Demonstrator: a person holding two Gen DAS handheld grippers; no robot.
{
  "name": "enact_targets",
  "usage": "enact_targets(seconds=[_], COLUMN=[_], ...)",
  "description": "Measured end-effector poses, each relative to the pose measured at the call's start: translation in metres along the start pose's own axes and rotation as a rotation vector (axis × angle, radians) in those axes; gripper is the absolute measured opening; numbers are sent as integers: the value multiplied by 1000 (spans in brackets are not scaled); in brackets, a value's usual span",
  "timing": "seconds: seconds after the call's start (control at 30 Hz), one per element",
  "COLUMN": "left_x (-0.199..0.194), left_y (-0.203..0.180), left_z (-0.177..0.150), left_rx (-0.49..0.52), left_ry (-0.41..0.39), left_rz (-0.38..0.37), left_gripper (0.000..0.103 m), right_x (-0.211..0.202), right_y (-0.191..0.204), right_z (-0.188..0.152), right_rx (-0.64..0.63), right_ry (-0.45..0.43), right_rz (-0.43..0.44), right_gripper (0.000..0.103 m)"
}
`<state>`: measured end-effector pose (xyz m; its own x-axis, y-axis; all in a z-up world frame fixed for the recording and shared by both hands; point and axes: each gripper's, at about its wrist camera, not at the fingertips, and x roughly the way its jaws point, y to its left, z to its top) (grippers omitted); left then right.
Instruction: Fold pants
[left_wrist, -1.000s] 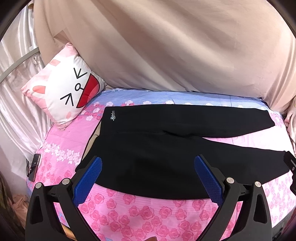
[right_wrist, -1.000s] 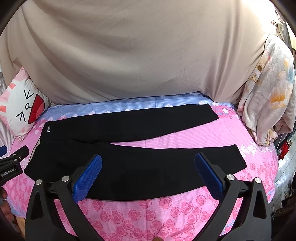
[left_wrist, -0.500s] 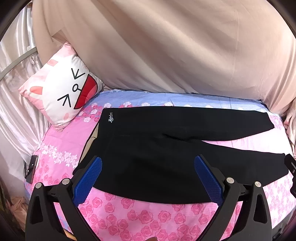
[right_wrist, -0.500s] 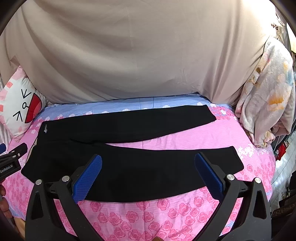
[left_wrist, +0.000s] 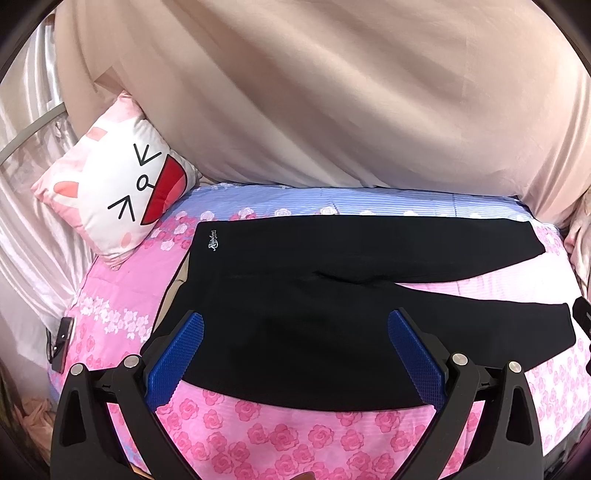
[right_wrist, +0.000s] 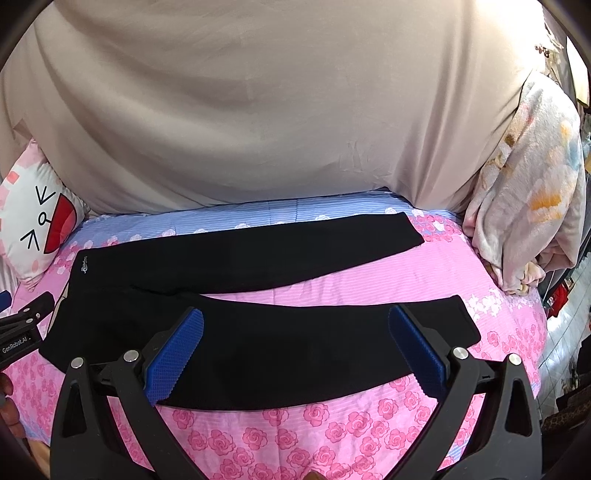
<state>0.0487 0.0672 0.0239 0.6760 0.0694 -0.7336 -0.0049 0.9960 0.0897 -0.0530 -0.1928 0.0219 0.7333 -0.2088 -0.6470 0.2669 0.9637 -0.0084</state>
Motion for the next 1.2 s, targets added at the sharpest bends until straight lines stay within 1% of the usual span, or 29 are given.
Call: enact_targets(seconds=[0.37, 0.73, 1.2], left_x=[-1, 6, 7], left_y=[-10, -22, -24], left_z=[0, -9, -8], left_rx=[9, 29, 29], left_ry=[3, 36, 38], left_rz=[1, 2, 8], left_gripper=[98, 98, 98], right_x=[4, 15, 16], right_y=[-5, -10, -11], right_z=[0, -9, -9], right_rx=[6, 22, 20], right_ry=[10, 54, 53], right_rz=[7, 14, 24], right_gripper=[98, 98, 98])
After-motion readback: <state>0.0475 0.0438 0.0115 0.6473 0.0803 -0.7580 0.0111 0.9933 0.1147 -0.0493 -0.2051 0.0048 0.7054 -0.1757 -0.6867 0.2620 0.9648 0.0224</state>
